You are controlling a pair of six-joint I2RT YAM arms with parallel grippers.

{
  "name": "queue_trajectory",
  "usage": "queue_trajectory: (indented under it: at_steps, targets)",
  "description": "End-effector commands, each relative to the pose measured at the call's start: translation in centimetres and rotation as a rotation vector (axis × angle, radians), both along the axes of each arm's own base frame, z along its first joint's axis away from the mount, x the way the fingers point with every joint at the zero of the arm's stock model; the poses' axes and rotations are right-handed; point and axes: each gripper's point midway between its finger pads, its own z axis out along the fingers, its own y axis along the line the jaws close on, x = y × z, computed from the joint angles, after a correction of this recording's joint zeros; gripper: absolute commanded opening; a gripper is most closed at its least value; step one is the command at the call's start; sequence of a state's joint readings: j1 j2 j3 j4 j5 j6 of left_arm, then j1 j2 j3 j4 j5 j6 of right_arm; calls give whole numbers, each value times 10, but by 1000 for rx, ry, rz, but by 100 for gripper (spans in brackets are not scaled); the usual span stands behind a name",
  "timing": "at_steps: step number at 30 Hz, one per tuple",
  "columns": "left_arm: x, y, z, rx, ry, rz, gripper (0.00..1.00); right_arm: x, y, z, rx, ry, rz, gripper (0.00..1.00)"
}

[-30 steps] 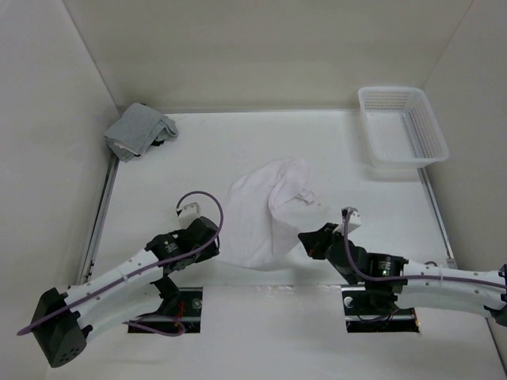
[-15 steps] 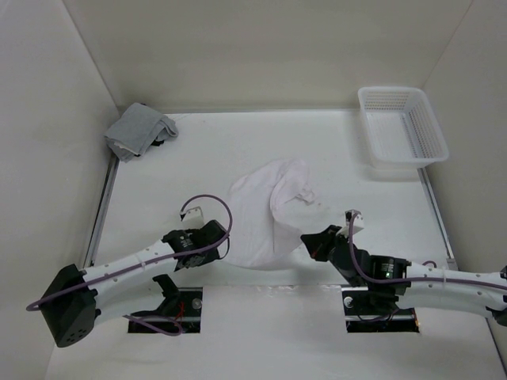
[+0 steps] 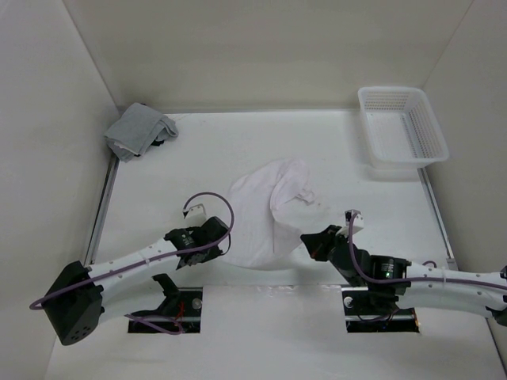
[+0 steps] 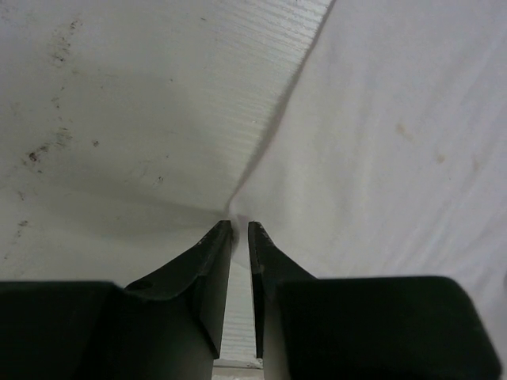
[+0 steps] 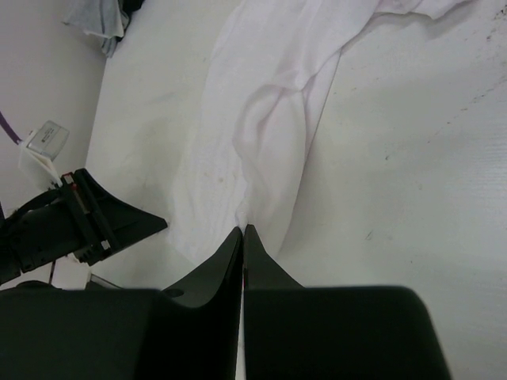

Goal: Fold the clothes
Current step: Flatten the tank top out

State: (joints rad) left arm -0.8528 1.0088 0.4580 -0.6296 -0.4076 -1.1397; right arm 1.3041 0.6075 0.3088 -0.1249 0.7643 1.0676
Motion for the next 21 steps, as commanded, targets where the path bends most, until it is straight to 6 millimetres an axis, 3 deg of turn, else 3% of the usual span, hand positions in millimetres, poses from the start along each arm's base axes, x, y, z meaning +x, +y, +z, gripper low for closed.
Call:
queue_trajectory:
  at_steps: [1, 5, 9, 21]
  targets:
    - [2, -2, 4, -22, -16, -11, 16, 2, 4, 20, 53, -36, -1, 3]
    - [0, 5, 12, -11, -17, 2, 24, 2, 6, 19, 39, -34, 1, 3]
    - [-5, 6, 17, -14, -2, 7, 24, 2, 7, 18, 40, -30, 0, 3]
    - [-7, -3, 5, 18, 24, -12, 20, 1, 7, 23, 53, -40, 12, 3]
